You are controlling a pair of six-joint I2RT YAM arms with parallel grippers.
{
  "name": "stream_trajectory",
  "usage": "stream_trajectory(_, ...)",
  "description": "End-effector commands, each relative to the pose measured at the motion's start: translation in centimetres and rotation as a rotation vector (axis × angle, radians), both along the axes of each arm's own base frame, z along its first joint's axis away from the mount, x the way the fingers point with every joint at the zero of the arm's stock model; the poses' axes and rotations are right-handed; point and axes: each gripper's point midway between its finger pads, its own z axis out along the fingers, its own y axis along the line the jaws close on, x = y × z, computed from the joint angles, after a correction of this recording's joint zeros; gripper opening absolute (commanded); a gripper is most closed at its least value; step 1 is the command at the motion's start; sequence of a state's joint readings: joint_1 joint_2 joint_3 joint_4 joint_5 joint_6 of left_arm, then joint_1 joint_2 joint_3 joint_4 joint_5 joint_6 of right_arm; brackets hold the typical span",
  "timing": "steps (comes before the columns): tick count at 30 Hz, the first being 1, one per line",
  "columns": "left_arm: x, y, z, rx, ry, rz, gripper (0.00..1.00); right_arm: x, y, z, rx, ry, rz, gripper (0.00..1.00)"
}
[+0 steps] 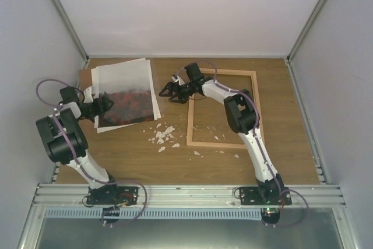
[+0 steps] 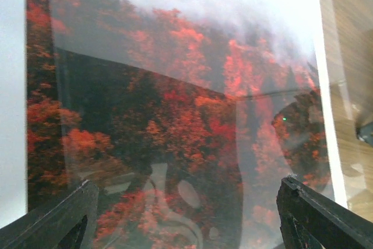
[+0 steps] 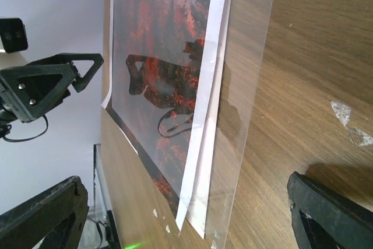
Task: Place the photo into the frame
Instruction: Pick up the photo frame item at the center of the board.
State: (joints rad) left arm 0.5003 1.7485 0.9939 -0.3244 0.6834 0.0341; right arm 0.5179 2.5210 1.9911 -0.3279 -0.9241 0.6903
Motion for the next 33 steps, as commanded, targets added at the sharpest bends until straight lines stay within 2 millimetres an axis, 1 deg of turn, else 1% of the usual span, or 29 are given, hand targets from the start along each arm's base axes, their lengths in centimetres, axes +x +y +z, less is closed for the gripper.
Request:
stream_trajectory(1,1.2,2.5,-0.3,0.089,-0.005,0.066,0.85,-0.5,-0.5,-3.4,-0.034,0.137,-0.051,0.93)
stream_trajectory(4,1.3,3.0,-1.2,0.094,0.022,0.087,0.85,-0.7,-0.3,-4.4,-0.038,0.168,-0.058,0.94)
stream_trajectory(9,1.4,2.6,-2.3,0.08,0.048,0.073,0.84,-1.8,0.0,-6.2,-0.009,0.245,-0.037,0.92)
stream_trajectory(11,1.4,2.4,-2.7,0.08,0.059,0.067,0.84,-2.2,0.2,-6.6,0.019,0.284,-0.029,0.9)
stream_trajectory(14,1.4,2.0,-3.2,0.08,0.073,0.054,0.83,-2.8,0.9,-6.7,0.052,0.321,-0.009,0.88)
stream_trajectory(20,1.4,1.4,-4.2,0.076,0.097,0.037,0.83,-2.9,2.3,-5.9,0.108,0.332,0.026,0.82)
stream_trajectory(23,1.4,1.2,-4.5,0.07,0.104,0.031,0.83,-3.2,2.8,-5.1,0.146,0.347,0.048,0.77)
stream_trajectory(27,1.5,0.9,-4.7,0.068,0.108,0.023,0.83,-3.2,3.6,-3.7,0.188,0.321,0.071,0.67)
stream_trajectory(31,1.5,0.9,-4.3,0.073,0.1,0.021,0.82,-2.9,4.1,-2.6,0.206,0.298,0.074,0.5)
stream_trajectory(33,1.6,0.9,-3.9,0.072,0.092,0.019,0.82,-2.8,4.1,-2.2,0.206,0.287,0.074,0.45)
